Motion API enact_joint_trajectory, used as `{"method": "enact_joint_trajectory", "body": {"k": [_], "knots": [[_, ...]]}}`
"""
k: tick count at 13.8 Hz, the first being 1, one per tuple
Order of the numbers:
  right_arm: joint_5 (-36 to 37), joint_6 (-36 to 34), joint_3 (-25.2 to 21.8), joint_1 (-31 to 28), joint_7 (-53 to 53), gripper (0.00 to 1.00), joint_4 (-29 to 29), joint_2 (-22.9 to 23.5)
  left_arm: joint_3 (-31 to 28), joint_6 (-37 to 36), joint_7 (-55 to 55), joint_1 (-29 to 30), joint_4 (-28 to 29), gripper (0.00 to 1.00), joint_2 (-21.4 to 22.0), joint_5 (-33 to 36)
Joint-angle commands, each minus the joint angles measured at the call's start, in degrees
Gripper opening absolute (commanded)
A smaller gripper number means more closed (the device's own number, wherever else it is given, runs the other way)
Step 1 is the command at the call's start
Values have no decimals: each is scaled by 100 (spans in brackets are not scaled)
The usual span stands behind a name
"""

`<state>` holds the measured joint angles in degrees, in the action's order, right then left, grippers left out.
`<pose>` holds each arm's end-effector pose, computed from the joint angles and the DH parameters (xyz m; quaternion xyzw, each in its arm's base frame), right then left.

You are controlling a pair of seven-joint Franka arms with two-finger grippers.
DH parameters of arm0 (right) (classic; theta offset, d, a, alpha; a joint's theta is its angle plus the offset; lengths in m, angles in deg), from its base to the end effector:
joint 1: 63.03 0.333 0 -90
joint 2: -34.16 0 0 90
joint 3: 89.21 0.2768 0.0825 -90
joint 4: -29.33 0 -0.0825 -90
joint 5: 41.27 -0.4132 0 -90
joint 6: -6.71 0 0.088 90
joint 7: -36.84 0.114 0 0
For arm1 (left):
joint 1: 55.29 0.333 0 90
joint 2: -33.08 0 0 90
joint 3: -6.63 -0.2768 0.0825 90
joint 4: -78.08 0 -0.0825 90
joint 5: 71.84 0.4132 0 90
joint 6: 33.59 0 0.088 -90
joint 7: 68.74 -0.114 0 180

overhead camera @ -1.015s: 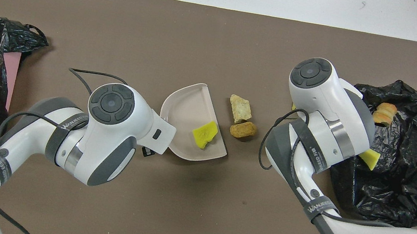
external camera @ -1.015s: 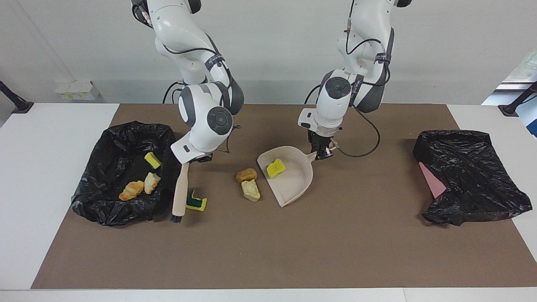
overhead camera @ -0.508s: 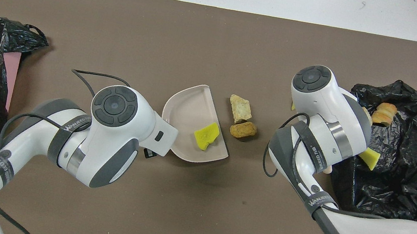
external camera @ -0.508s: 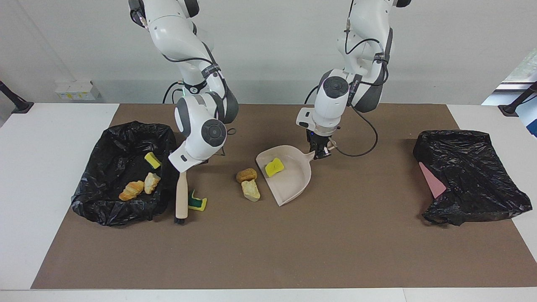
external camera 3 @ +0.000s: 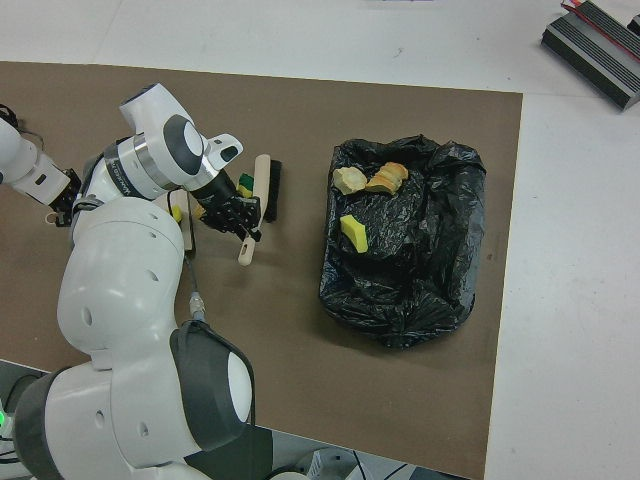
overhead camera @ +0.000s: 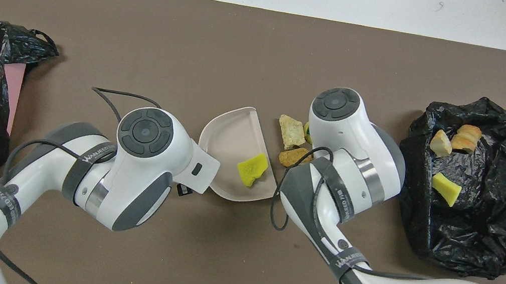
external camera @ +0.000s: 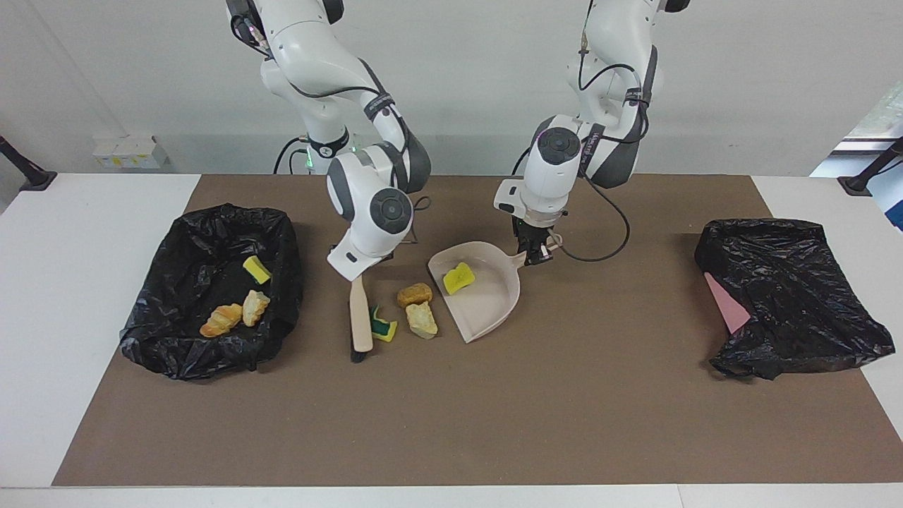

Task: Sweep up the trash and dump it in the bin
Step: 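Sweep the sponge pieces into the dustpan with the right gripper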

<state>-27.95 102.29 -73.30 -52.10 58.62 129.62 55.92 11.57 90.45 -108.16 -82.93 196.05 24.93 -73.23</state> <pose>0.5516 0.2455 0.2771 0.9705 0.0816 -0.1758 0.1437 0.4942 -0.3170 0.3016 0.8130 -0.5817 -0.0169 0.0171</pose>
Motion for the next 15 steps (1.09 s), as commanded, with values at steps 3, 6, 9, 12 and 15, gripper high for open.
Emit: {"method": "enact_joint_trajectory", "body": {"k": [3, 6, 9, 12, 15], "knots": [[-742, 129, 44, 619, -201, 0, 0, -136, -63, 233, 49, -119, 260, 0, 32, 60], [-970, 102, 253, 849, -175, 0, -27, -207, -63, 568, 49, -128, 340, 0, 15, 60], [-1007, -213, 308, 1077, 1, 0, -299, -198, -54, 744, 5, -136, 340, 0, -3, 60], [-1033, -285, 290, 955, 352, 0, -344, -434, -54, 727, -301, 4, 305, 0, -21, 51], [-1383, -487, 281, 674, 432, 0, -274, -820, -54, 657, -1056, 433, 244, 0, -100, -19]]}}
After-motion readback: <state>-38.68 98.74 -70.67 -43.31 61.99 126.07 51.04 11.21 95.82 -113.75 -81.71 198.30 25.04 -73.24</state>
